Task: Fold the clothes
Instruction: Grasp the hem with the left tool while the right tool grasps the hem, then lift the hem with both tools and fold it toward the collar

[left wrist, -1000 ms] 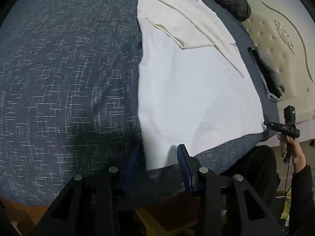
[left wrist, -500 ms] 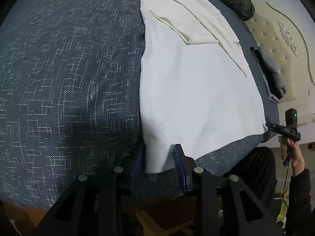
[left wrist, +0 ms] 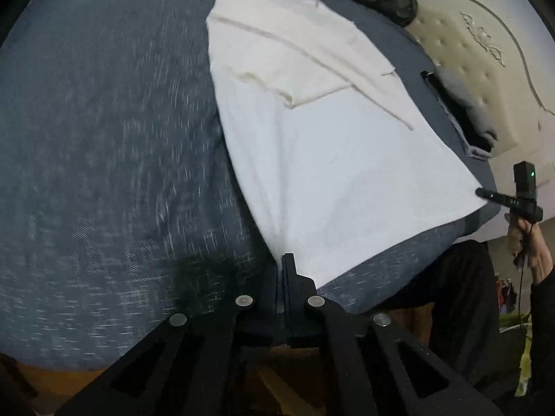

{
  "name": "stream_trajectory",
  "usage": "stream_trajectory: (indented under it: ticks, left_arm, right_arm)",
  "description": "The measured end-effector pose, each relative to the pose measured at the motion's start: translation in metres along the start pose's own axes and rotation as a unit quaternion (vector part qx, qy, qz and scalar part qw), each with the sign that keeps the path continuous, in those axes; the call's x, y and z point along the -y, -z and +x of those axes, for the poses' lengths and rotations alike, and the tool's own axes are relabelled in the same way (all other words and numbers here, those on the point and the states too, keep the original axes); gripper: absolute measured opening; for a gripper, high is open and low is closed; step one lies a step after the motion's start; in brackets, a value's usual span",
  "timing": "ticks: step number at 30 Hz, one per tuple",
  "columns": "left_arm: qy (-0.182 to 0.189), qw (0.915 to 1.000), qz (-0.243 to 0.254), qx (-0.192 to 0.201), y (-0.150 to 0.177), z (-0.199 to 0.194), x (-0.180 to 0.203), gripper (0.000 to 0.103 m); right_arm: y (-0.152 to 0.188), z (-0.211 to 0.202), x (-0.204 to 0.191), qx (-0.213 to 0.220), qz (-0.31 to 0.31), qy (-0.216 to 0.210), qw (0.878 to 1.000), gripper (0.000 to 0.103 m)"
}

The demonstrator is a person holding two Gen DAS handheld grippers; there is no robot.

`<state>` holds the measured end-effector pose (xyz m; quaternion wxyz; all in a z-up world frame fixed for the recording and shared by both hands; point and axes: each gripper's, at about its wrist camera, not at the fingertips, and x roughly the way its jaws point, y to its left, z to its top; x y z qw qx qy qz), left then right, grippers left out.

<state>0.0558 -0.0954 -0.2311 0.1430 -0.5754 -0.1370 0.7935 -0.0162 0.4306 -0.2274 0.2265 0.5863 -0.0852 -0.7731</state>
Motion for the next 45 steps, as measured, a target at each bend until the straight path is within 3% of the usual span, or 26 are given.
stream_trajectory:
  ticks: [3,8,11,20,38,45]
  left_arm:
    - [-0.006,0.9998,0.019,0.008,-0.004,-0.014,0.009,0.002]
    - [-0.006,0.9991,0.035,0.024,0.001,-0.037,0.015,0.002]
    - [-0.005,0.9984,0.044,0.033,0.004,-0.051,0.018,0.002]
    - [-0.002,0.9956,0.071,0.060,0.013,-0.092,0.027,0.002]
    - [0.016,0.9902,0.109,0.085,0.063,-0.131,0.036,0.002]
    - [0.024,0.9905,0.099,0.092,0.052,-0.132,0.025,0.002]
  right_arm:
    - [-0.001,-0.027,-0.010,0.025,-0.016,-0.011,1.000,0.006]
    - [0.006,-0.040,-0.028,0.055,-0.043,-0.020,0.997,0.006]
    - [0.010,-0.040,-0.046,0.061,-0.054,-0.034,0.996,0.005]
    - [0.029,-0.059,-0.052,0.068,-0.067,-0.054,0.994,0.005]
    - [0.080,-0.105,-0.080,0.096,-0.094,-0.084,0.987,0.005]
    - [0.057,-0.097,-0.081,0.085,-0.089,-0.079,0.989,0.006]
